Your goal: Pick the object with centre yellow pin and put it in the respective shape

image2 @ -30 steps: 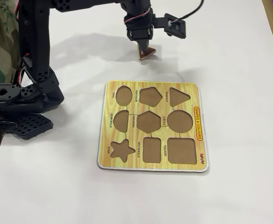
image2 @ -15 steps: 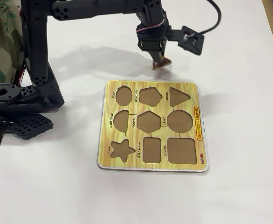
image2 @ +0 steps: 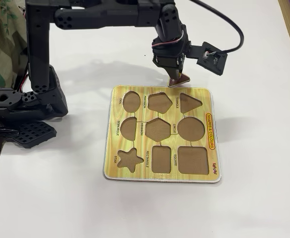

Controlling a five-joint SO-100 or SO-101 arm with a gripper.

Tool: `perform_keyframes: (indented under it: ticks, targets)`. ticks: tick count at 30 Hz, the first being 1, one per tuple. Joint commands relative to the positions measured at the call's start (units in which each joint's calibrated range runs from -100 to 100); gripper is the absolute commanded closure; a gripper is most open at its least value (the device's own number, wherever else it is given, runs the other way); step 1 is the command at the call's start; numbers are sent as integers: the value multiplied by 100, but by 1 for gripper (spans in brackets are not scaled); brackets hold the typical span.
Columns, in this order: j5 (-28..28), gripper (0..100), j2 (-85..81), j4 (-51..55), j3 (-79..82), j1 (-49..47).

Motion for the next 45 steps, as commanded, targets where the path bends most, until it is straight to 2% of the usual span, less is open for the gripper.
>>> perform_keyframes:
  ticks: [1,13,18,24,36,40,45]
  targets:
    - [229,96,-391,-73,-351,217]
    - [878,97,-382,-73,-351,851]
    - [894,97,-340,-125,-351,930]
    - [899,97,-299,-713,-252,930]
    - [925,97,-56,-704,-243,939]
    - [1354,96,-56,-704,-261,1184]
    - [1417,96,-56,-695,-243,1310]
